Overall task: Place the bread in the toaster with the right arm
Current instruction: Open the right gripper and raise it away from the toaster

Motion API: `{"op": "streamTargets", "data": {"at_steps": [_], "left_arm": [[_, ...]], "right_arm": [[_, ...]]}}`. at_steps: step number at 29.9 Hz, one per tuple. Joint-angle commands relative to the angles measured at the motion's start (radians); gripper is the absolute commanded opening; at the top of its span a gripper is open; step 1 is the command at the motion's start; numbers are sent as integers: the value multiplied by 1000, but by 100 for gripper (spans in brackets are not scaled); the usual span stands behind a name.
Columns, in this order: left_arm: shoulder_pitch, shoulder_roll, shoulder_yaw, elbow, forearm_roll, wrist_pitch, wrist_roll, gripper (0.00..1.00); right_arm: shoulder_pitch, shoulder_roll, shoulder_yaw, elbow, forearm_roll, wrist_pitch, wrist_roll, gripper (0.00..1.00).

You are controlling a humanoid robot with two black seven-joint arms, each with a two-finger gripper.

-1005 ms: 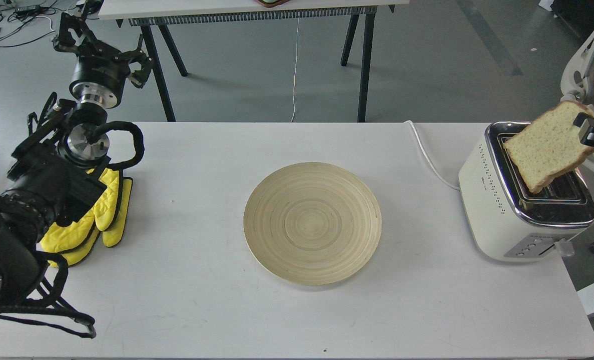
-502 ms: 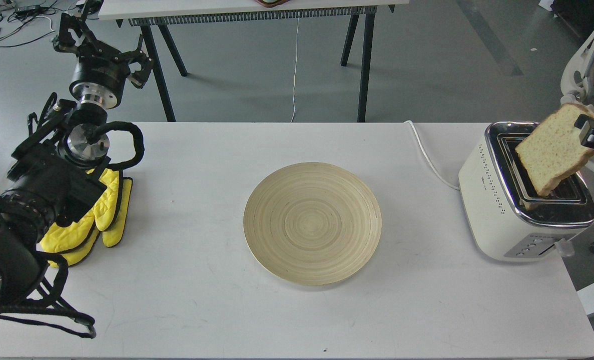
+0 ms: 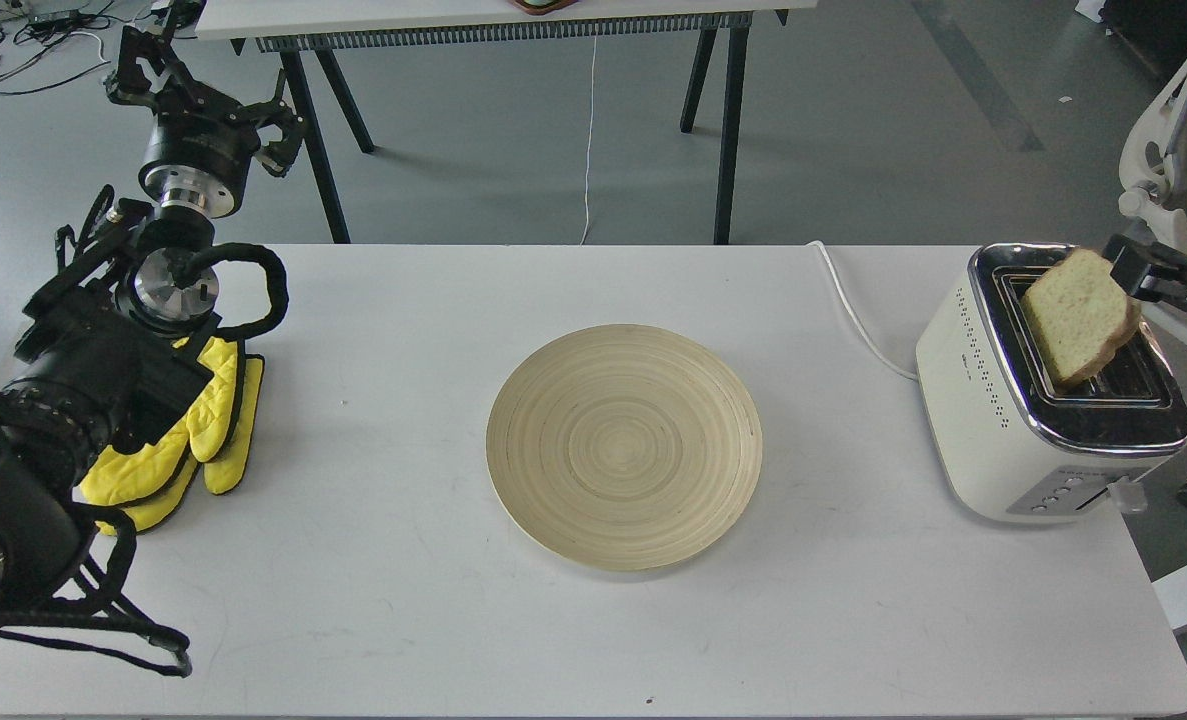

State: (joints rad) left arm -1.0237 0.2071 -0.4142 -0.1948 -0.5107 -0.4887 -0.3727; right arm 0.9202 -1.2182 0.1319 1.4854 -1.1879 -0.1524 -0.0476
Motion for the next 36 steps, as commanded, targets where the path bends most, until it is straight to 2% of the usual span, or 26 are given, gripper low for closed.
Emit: {"op": "streamTargets", "data": {"at_steps": [1,4,10,14,20,24,29,33,36], "left_arm": [[-1,0,0,0,0,0,0,100],[-1,0,0,0,0,0,0,100],[-1,0,0,0,0,0,0,100],[-1,0,0,0,0,0,0,100],[1,2,0,0,0,0,0,100],[1,2,0,0,0,0,0,100],[1,2,0,0,0,0,0,100],[-1,2,0,0,0,0,0,100],[-1,2,0,0,0,0,0,100]], "right_arm": [[2,9,57,19,98,5,2,97],[2,16,113,39,212,2,11,98],[0,97,259,33,572,13,118,100],[0,210,336,6,827,17,201,100],[-1,388,411,-127,1146,13,262,99],[-3,506,511,-282,1312,42,255,99],[-52,598,661,-454,1424,201,236,99],[-107,626,753,-578,1435,342,203,99],[-118,672,799,-695,1435,421,198,99]]}}
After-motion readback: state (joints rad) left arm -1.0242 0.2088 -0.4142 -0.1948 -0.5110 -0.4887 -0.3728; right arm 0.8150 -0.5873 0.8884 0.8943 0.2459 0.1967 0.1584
